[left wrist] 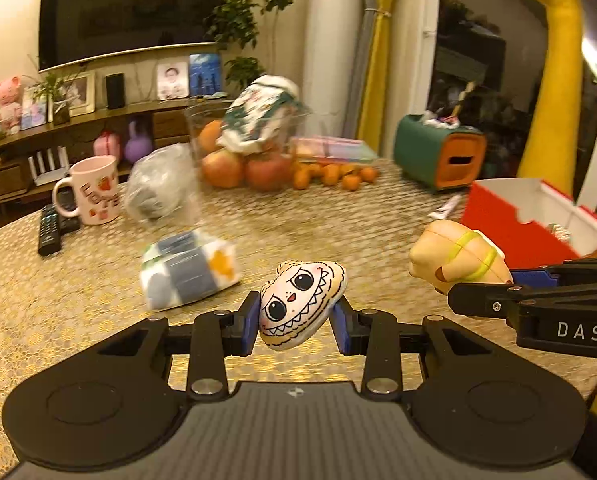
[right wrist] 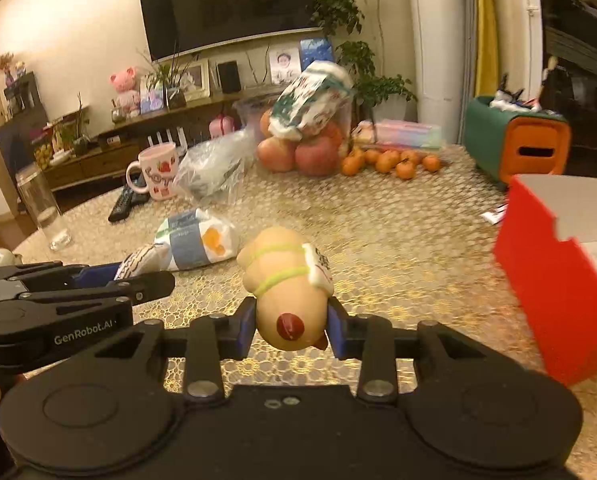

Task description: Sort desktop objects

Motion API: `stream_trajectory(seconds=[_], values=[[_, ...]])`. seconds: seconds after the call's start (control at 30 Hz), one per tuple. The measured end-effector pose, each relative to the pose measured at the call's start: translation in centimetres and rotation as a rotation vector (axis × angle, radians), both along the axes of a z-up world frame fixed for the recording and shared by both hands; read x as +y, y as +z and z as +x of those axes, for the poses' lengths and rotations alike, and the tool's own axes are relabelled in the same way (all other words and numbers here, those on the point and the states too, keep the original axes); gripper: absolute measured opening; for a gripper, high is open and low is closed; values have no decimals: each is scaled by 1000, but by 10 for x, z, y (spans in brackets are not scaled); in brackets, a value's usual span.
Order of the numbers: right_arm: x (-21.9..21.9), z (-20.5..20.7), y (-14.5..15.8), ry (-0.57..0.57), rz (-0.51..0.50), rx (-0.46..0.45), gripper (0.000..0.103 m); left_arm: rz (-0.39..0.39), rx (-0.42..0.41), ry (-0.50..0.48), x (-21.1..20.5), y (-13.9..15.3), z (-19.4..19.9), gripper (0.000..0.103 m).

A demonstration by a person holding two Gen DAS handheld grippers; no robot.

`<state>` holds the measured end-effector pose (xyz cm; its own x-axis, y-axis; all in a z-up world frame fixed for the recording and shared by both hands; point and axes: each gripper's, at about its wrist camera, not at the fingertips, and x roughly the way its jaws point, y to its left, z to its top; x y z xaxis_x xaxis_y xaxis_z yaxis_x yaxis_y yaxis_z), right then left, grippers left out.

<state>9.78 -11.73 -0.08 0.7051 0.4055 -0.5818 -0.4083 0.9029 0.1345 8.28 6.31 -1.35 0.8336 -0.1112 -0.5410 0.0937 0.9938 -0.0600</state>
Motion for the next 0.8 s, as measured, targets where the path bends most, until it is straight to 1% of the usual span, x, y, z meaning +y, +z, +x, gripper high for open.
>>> stream_trajectory(seconds=[0.2,0.4,0.57,0.8], values=[[-41,-15,22,-27,13,-32,35,-8,-21,-53,-40,22,-9,35],[-83,-24,38,-69,42,-62,35,7,-51,-111,-79,40,-11,35],[-117,-28,44,-115,49,-82,35,4,-61,-161,-112,50,-7,35],[-164,-28,49,-182,48,-87,35,11,-75,-255,-163,56,4,35]])
